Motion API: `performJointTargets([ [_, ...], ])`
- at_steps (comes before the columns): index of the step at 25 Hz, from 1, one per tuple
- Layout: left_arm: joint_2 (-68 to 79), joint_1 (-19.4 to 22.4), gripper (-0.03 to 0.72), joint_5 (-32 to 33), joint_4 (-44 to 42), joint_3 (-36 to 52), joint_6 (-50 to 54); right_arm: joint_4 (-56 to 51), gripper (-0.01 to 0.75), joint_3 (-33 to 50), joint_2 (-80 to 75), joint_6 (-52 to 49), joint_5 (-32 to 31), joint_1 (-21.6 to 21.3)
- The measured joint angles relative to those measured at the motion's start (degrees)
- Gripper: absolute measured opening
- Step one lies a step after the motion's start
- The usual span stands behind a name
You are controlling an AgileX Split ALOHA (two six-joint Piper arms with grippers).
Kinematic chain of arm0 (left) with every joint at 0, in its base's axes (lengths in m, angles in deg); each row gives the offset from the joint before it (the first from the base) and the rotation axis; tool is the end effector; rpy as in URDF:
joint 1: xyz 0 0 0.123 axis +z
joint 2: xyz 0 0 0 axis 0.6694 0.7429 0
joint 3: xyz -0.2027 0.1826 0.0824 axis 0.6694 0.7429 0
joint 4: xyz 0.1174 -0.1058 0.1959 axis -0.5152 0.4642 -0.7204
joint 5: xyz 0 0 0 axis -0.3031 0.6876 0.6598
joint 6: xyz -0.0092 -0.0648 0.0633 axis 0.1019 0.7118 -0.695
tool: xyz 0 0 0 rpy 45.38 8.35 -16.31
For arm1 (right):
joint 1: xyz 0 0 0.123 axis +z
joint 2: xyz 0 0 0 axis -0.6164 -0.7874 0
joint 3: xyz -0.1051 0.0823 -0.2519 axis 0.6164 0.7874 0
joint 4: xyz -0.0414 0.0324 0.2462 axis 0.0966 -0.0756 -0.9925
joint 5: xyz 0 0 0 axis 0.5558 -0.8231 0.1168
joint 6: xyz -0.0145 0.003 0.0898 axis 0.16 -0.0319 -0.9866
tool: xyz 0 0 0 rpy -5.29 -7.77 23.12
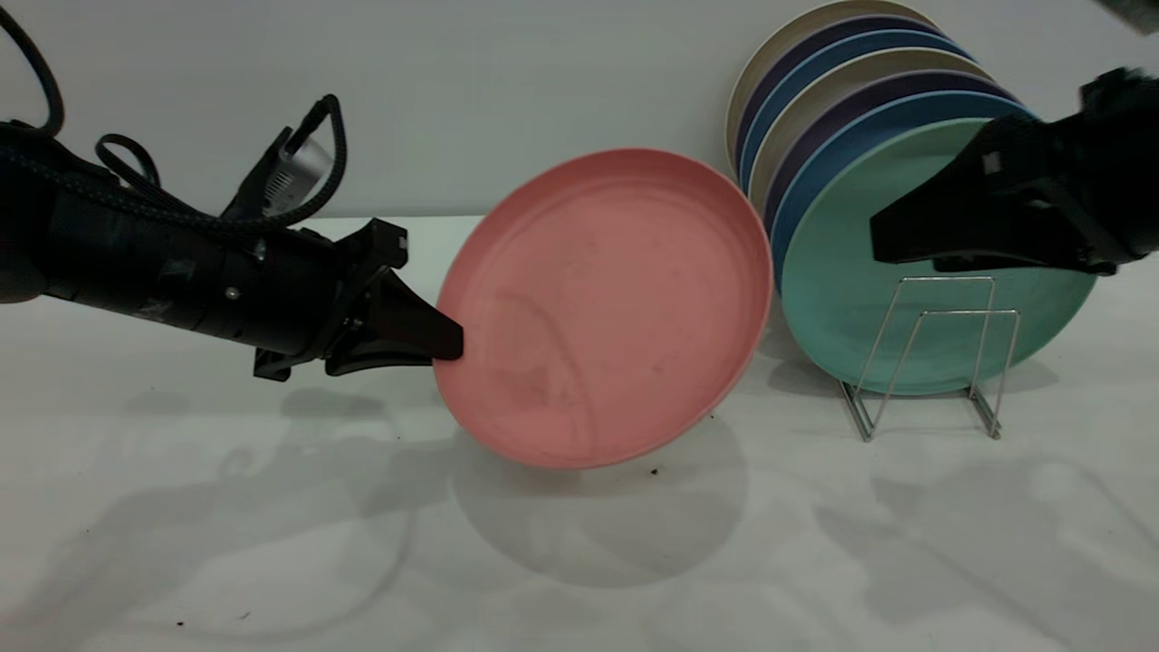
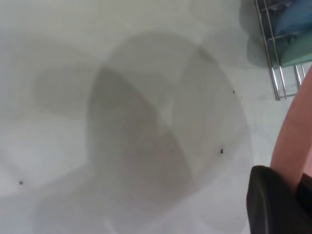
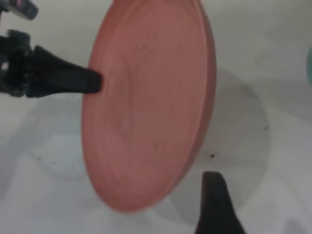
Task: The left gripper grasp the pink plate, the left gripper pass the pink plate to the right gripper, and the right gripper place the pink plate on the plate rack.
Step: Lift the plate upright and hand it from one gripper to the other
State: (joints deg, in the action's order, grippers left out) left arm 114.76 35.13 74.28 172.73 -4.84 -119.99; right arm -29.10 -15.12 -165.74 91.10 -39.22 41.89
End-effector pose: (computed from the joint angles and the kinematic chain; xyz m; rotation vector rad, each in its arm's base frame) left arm 0.3521 -0.0949 0.0587 -0.0090 2.5540 -0.9424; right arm 0.2825 0.0701 0.1573 -0.3434 2.2893 0.7411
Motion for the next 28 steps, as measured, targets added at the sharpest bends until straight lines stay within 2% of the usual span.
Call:
performJointTargets([
  [5,0.00,-0.26,0.017,-0.04,0.00,-0.29,0.38,-0.16,0.505,-3.01,-4.56,0.05,-1.12,0.00],
  [10,0.00,-0.74,0.017,0.00,0.00,-0.29,0.50,-0.16,0.505,-5.09,-8.10,-0.35,-5.52,0.00],
  [14,0.00,-2.54,0.017,-0.05,0.00,-0.29,0.63,-0.16,0.505,-5.35,-9.41,-0.41,-8.48,0.00],
  [22,0.00,-7.24,0.016,-0.11,-0.05,-3.09,1.93,-0.12,0.502,-5.35,-10.68,-0.47,-9.93,0.00],
  [26,0.00,-9.53,0.016,-0.05,-0.11,-4.52,2.33,-0.12,0.431,-5.35,-10.71,-0.59,-9.83,0.00],
  [28,0.00,-9.98,0.016,-0.05,-0.17,-4.58,2.39,-0.12,0.340,-5.35,-10.71,-0.70,-9.72,0.00],
])
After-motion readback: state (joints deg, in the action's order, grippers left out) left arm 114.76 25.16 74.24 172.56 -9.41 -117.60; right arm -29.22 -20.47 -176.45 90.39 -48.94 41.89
